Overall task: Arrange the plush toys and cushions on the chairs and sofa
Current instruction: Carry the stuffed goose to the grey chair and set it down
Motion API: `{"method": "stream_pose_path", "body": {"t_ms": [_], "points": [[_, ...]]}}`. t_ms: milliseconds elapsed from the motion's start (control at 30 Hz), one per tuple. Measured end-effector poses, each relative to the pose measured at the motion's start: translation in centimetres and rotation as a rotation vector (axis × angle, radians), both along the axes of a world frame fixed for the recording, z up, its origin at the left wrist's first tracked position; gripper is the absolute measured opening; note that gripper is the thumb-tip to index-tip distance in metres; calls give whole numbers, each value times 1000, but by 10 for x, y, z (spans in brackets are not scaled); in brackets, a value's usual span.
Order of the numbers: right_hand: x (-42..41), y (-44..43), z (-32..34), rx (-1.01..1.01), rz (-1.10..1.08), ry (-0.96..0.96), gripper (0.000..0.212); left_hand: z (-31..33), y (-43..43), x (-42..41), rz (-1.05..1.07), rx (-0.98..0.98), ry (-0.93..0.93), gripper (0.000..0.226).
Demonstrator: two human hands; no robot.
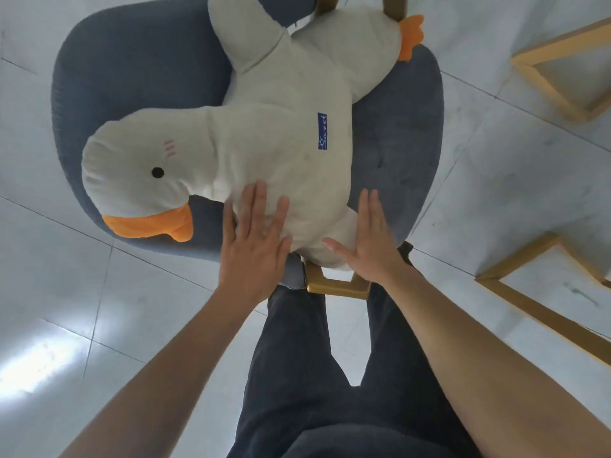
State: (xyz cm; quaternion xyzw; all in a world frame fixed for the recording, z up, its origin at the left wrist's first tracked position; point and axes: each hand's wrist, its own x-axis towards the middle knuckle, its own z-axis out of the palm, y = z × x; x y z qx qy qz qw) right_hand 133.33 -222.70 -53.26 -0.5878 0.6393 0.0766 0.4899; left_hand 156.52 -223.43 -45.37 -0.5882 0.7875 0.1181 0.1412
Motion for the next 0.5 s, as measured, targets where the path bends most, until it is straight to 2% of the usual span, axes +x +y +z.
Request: {"method": "stream_pose_path", "body": {"t_ms": [133,300,400,500], "points": [[36,-5,-10,-121,91,-92,120,-7,19,18,58,9,-30,59],[-30,19,-28,185,420,152,107,-11,15,21,6,-7,2,59],[-77,18,-25,200,474,301,113,-7,11,16,-2,2,-43,57],[-76,-21,-14,72,473,276,93,2,4,7,33,-31,-33,55]]}}
